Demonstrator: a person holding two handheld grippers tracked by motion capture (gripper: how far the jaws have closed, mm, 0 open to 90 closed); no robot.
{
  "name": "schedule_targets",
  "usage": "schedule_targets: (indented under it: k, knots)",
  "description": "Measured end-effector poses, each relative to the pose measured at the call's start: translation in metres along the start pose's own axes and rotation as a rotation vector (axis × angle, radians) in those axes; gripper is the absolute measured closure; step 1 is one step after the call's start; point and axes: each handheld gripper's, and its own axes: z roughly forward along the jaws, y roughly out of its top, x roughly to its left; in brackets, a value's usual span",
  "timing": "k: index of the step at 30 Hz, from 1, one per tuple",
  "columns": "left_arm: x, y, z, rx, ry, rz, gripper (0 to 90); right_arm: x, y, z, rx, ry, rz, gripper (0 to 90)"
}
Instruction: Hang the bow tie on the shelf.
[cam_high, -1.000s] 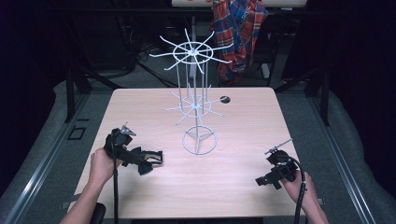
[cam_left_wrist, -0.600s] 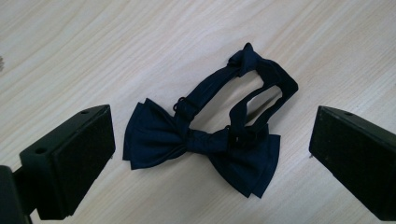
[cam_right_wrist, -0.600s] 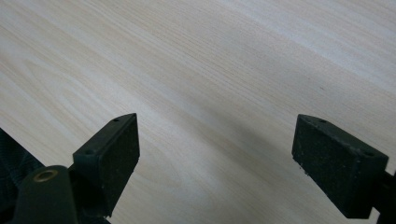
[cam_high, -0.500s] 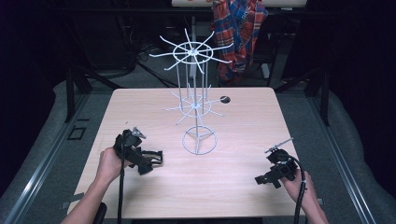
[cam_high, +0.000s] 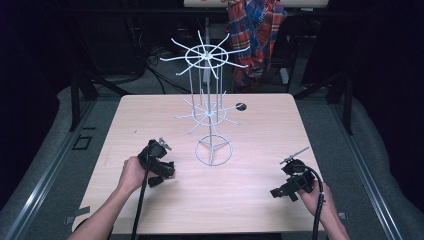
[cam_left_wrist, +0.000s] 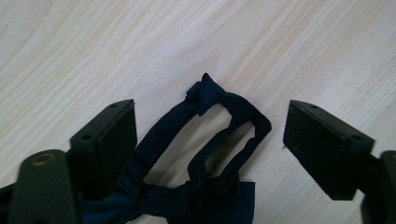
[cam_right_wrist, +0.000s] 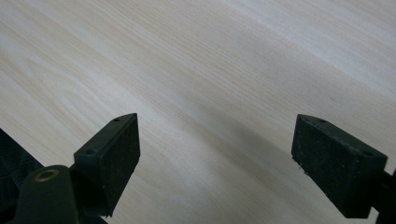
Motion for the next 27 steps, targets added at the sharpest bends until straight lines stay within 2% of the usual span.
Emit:
schedule_targets:
  k: [2, 5, 6, 7, 13, 27]
  knots:
    - [0.002, -0.003, -0.001, -0.01, -0.005, -0.012, 19.2, 0.002, 0.002, 0.0, -0.024, -0.002, 0.005, 15.0]
    - [0.005, -0.008, -0.004, -0.018, -0.008, -0.022, 18.2, 0.003, 0.005, 0.001, -0.021, -0.003, -0.006, 15.1]
    - [0.005, -0.008, -0.004, -0.017, -0.005, -0.021, 18.1, 0.004, 0.005, 0.003, -0.029, 0.001, 0.008, 15.1]
    - [0.005, -0.008, -0.004, -0.018, -0.006, -0.022, 18.1, 0.004, 0.006, 0.003, -0.013, -0.001, -0.001, 15.0]
    - [0.004, -0.007, -0.002, -0.014, -0.013, -0.019, 18.6, 0.004, 0.008, 0.003, -0.006, 0.005, -0.013, 15.1]
    - [0.01, 0.007, 0.011, -0.008, -0.03, -0.045, 22.2, 0.004, 0.008, 0.004, -0.016, 0.016, -0.002, 15.1]
